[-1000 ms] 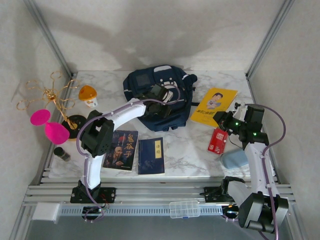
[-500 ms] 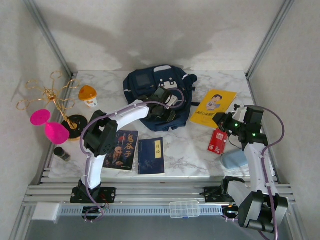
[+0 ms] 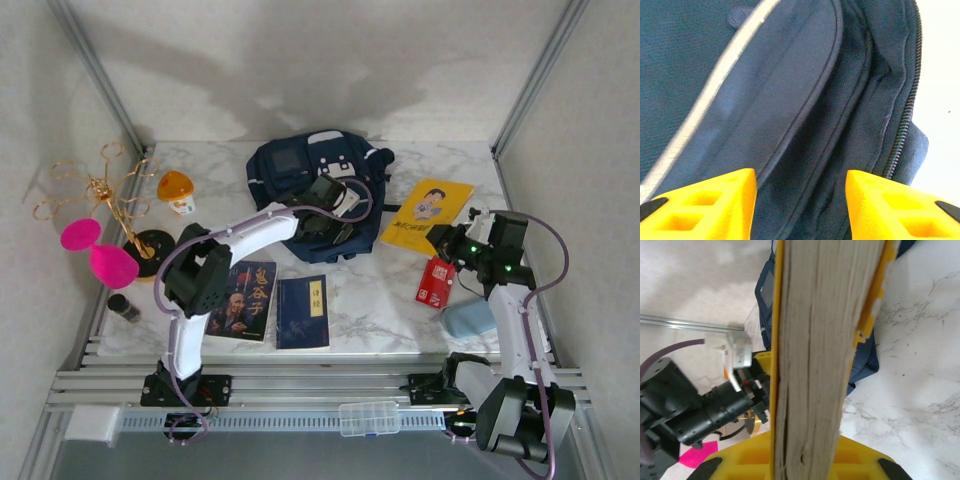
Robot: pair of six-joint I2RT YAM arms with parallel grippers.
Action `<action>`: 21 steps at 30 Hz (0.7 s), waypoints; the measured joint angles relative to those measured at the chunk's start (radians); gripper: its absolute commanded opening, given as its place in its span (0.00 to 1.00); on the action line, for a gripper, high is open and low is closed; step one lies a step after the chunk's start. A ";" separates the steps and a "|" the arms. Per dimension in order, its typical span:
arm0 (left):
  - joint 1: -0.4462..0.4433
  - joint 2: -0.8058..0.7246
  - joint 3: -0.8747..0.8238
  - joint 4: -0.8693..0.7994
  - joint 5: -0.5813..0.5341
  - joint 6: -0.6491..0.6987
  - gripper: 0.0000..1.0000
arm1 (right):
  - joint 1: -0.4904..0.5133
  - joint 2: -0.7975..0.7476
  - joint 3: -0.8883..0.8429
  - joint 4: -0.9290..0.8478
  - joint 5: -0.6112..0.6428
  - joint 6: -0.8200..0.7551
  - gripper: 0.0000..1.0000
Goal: Pack the student bag
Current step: Open the student bag at the top-center of the table.
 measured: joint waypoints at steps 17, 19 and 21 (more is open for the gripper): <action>-0.001 0.130 0.124 -0.075 -0.114 0.138 0.72 | -0.008 0.034 -0.010 0.005 -0.026 0.001 0.01; 0.000 0.158 0.150 -0.081 -0.116 0.143 0.69 | -0.012 0.034 -0.010 0.005 -0.026 0.001 0.01; 0.002 0.183 0.177 -0.087 -0.128 0.150 0.64 | -0.017 0.034 -0.010 0.006 -0.026 0.001 0.01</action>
